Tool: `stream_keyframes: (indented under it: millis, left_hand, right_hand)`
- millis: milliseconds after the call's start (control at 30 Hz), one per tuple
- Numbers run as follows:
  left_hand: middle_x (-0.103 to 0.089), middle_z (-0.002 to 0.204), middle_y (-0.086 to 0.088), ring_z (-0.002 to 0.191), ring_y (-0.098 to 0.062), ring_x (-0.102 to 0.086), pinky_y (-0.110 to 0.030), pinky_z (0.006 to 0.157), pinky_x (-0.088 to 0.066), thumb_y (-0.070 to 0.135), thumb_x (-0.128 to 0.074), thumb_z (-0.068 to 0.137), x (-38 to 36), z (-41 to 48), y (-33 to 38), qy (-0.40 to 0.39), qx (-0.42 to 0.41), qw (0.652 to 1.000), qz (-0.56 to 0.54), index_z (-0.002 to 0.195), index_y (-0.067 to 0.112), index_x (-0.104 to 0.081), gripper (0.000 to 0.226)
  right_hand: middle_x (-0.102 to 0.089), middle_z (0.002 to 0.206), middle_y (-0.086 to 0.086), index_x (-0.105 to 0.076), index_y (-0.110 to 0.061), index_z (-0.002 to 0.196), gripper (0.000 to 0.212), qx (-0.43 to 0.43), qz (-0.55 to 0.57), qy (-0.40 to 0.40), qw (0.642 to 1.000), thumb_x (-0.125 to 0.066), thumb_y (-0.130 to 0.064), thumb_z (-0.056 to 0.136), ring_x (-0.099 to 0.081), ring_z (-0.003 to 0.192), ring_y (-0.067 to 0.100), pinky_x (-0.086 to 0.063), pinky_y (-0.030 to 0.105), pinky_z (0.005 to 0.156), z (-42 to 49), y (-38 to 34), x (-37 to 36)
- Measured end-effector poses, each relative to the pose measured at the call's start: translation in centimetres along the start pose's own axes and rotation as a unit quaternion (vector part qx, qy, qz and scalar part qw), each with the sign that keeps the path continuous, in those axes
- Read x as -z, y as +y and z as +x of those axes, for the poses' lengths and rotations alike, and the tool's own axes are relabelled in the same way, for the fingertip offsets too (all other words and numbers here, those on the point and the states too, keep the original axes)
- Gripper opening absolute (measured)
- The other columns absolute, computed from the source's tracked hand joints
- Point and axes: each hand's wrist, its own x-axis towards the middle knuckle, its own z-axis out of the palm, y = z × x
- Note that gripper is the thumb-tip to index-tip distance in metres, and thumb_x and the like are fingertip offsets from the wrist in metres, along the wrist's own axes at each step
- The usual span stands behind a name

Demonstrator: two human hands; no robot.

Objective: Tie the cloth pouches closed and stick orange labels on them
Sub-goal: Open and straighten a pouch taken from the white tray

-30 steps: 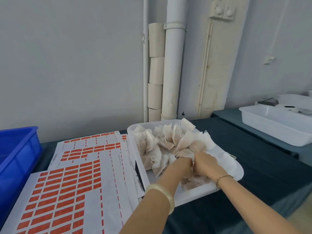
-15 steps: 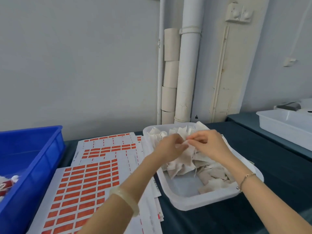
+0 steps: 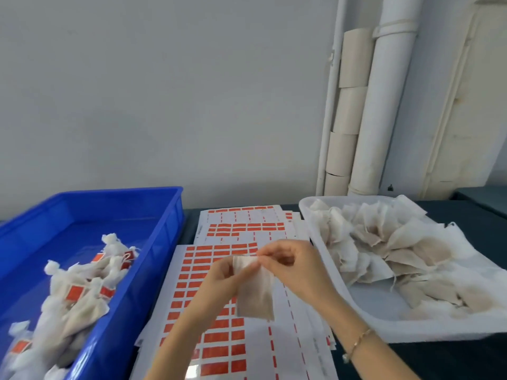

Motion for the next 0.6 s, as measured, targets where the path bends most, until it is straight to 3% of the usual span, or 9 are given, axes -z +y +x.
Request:
stream_keyframes:
  millis: [100, 267, 467, 600]
  left_hand:
    - [-0.069, 0.086, 0.005, 0.083, -0.016, -0.069, -0.018, 0.066, -0.053, 0.054, -0.068, 0.067, -0.3, -0.1, -3.1, 0.046, 0.036, 0.998, 0.004, 0.096, 0.021, -0.063, 0.044]
    - [-0.063, 0.104, 0.007, 0.095, -0.013, -0.063, -0.027, 0.083, -0.056, 0.044, -0.066, 0.083, -0.3, 1.0, -6.0, 0.096, 0.062, 0.992, 0.060, 0.104, 0.027, -0.056, 0.029]
    - [-0.066, 0.104, 0.003, 0.098, -0.016, -0.063, -0.030, 0.085, -0.056, 0.032, -0.067, 0.087, 0.1, 2.4, -7.4, 0.112, 0.054, 0.992, 0.011, 0.101, 0.025, -0.062, 0.017]
    - [-0.071, 0.095, 0.004, 0.094, -0.016, -0.067, -0.029, 0.082, -0.057, 0.028, -0.067, 0.087, 0.1, 3.0, -8.4, 0.104, 0.032, 0.994, -0.003, 0.095, 0.025, -0.067, 0.009]
  right_hand:
    - [-0.072, 0.087, -0.017, -0.074, -0.030, 0.091, 0.011, -0.070, 0.058, 0.035, 0.995, -0.072, -0.021, 0.084, -0.067, 0.084, -0.002, -0.056, 0.017, 0.074, -0.8, 3.9, -3.3]
    - [-0.070, 0.086, -0.024, -0.068, -0.037, 0.085, 0.011, -0.151, 0.121, 0.053, 0.980, -0.070, -0.026, 0.085, -0.067, 0.085, -0.001, -0.052, 0.011, 0.066, -0.3, 7.5, -5.6]
    - [-0.073, 0.092, -0.015, -0.073, -0.030, 0.093, 0.013, -0.148, 0.116, 0.067, 0.980, -0.073, -0.023, 0.082, -0.067, 0.089, 0.006, -0.055, 0.016, 0.075, 0.1, 9.9, -6.9]
    - [-0.072, 0.087, -0.020, -0.074, -0.033, 0.092, 0.015, -0.116, 0.073, 0.069, 0.988, -0.076, -0.026, 0.078, -0.067, 0.087, 0.001, -0.051, 0.009, 0.069, 0.0, 10.5, -7.1]
